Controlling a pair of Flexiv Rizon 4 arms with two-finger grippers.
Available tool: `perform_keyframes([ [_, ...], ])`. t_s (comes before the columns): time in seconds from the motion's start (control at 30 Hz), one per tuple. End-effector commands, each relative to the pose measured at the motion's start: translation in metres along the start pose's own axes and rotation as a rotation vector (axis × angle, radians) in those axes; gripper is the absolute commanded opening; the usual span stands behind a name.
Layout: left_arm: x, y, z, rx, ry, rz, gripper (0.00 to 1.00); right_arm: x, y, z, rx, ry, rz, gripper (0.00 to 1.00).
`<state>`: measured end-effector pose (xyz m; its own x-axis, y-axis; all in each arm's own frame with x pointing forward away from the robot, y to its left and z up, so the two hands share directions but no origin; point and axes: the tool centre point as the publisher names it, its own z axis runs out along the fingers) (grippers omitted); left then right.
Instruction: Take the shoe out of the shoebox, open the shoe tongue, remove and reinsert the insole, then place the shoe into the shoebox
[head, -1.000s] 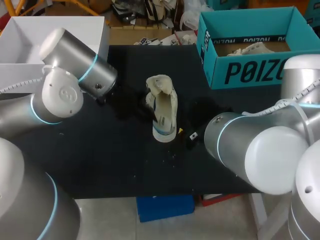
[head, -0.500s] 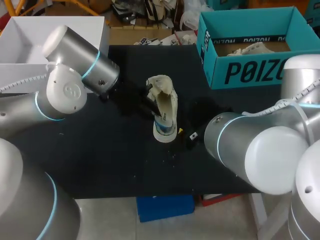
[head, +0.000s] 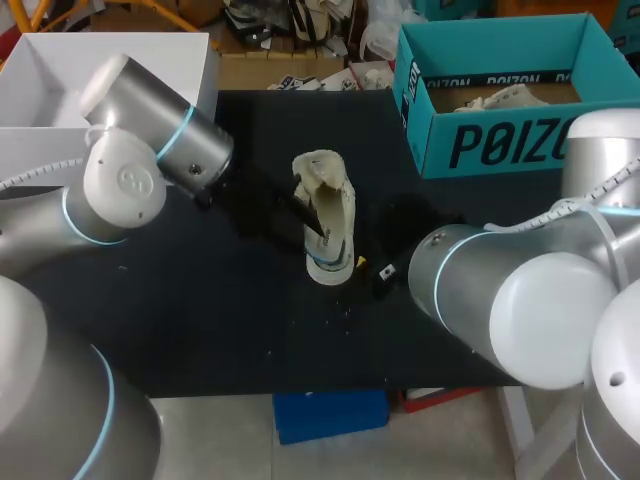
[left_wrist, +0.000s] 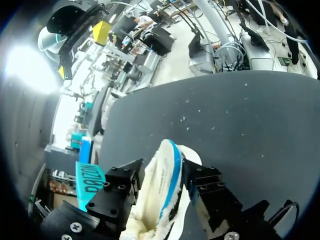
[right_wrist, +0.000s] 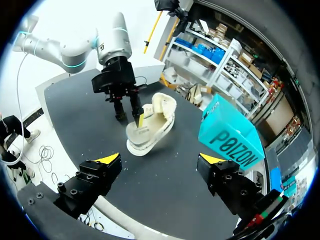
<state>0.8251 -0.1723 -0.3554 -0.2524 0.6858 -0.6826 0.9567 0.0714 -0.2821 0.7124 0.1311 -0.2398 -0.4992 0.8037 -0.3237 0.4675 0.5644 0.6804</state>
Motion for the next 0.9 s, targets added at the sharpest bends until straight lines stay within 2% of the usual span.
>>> perform_keyframes([
  [0.03,-0.001,-0.002,0.000,-0.008,0.011,0.006,0.00,0.001,-0.001,-0.001,-0.003,0.000,0.001,1.00],
  [0.27,-0.005,-0.002,0.003,-0.007,0.020,0.006,0.00,0.001,-0.001,-0.001,-0.003,0.000,0.001,1.00],
  [0.5,-0.015,-0.002,0.008,-0.049,0.053,-0.005,0.00,0.001,-0.001,-0.001,-0.003,0.000,0.001,1.00],
  [0.9,-0.008,0.012,0.014,-0.090,0.111,-0.047,0.00,0.001,-0.001,-0.001,-0.003,0.000,0.001,1.00],
])
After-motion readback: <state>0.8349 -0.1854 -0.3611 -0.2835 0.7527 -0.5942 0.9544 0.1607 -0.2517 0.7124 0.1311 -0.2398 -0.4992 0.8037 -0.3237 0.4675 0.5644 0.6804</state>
